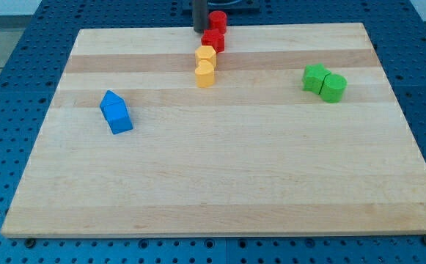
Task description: Push blue triangle above blue cube
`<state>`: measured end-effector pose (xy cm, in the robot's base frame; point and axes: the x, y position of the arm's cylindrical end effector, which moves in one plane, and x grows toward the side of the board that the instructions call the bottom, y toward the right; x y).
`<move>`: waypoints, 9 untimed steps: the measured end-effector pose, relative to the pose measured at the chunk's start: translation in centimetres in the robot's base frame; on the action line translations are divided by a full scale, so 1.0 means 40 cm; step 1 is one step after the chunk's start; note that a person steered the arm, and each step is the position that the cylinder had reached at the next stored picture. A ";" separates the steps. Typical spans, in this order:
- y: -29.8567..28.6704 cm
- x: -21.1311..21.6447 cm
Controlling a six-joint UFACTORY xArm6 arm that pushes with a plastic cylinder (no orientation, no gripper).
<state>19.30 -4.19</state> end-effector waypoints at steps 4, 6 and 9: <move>-0.204 0.397; -0.461 0.423; -0.374 0.540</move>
<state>40.90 -19.14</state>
